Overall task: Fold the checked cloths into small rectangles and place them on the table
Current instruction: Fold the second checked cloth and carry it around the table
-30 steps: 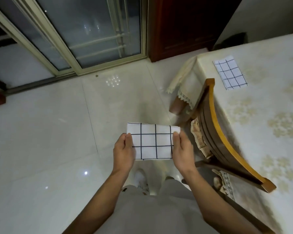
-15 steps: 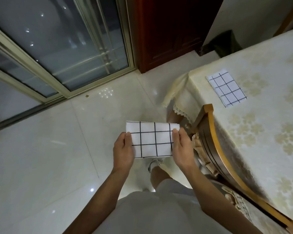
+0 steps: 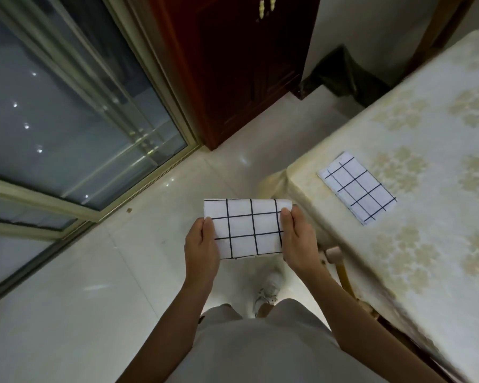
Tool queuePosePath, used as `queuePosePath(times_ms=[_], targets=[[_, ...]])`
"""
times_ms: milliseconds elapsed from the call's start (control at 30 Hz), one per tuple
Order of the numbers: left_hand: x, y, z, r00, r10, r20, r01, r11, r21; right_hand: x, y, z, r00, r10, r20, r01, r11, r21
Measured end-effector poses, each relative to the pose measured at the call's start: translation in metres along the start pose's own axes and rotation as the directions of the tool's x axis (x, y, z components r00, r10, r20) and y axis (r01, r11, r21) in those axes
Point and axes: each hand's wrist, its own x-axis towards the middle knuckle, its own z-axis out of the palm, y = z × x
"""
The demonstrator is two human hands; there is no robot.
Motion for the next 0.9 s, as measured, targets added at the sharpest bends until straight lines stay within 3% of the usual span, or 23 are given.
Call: queuePosePath(times_ms=[367, 533, 900], targets=[[0.076, 0.036, 0.067, 0.952, 0.072, 0.297, -0.111, 0.987, 0.116, 0.047, -0.012, -0.029, 0.947, 0.138, -0.289, -0.134, 0.990, 0.032], [0.101, 0.038, 0.098, 0.843, 0.102, 0.528, -0.204, 0.969, 0.139, 0.046, -0.009, -0.038, 0.864, 0.231, -0.447, -0.220, 0.972, 0.078], [0.105, 0.070, 0.161, 0.654, 0.153, 0.741, -0.353, 0.928, 0.120, 0.036, -0.014, -0.063, 0.715, 0.332, -0.615, -0.218, 0.942, 0.255]])
